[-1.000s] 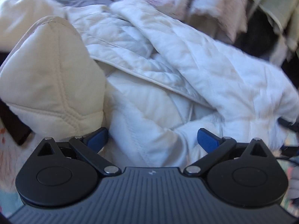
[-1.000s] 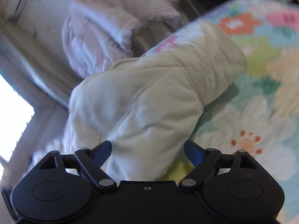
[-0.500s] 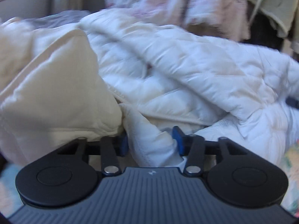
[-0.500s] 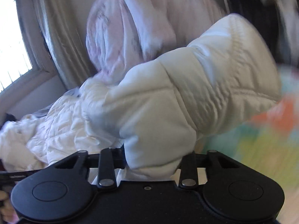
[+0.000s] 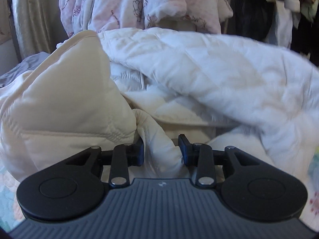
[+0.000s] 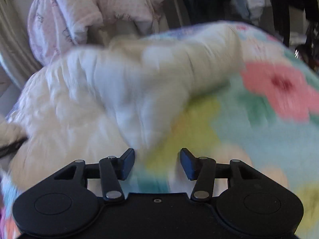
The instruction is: Fold clothes
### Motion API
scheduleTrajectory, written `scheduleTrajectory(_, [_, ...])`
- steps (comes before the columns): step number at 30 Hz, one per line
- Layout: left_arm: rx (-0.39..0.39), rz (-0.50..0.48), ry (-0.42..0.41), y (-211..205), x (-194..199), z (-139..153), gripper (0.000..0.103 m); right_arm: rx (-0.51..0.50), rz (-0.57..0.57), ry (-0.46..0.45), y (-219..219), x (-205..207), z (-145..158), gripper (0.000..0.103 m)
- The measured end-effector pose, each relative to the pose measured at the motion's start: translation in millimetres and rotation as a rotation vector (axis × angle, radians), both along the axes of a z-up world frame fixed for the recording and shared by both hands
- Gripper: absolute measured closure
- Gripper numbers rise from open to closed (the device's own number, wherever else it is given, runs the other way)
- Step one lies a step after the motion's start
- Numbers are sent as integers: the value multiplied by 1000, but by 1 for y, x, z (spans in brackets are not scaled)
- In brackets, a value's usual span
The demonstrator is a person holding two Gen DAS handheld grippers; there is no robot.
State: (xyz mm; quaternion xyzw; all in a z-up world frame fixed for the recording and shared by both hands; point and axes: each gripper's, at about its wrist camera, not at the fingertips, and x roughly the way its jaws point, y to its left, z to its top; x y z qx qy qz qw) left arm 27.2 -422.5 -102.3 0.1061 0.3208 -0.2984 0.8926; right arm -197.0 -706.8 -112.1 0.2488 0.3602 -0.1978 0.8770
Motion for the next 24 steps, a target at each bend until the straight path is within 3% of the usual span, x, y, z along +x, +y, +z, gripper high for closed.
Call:
scheduleTrajectory(3, [119, -47, -37, -4, -18, 6, 68, -36, 79, 6, 26, -38, 9, 48])
scheduleTrajectory(6, [284, -169, -130, -6, -44, 20, 62, -81, 197, -12, 50, -59, 44, 48])
scheduleTrajectory(8, [353, -244, -156, 1, -61, 34, 61, -138, 269, -32, 61, -66, 74, 48])
scheduleTrajectory(11, [424, -349, -1, 7, -57, 64, 59, -180, 376, -39, 69, -62, 110, 48])
scheduleTrajectory(15, [446, -338, 110, 38, -62, 104, 48, -226, 511, 58, 71, -46, 143, 48])
scheduleTrajectory(17, [426, -298, 145, 55, -68, 115, 46, -224, 571, 96, 78, -44, 156, 48])
scheduleTrajectory(19, [359, -273, 166, 69, -73, 122, 46, -184, 617, 117, 87, -45, 165, 48])
scheduleTrajectory(21, [246, -258, 177, 80, -78, 125, 46, -129, 647, 110, 97, -49, 170, 47])
scheduleTrajectory(24, [29, -240, 230, 87, -84, 122, 45, -108, 684, 21, 116, -63, 176, 45])
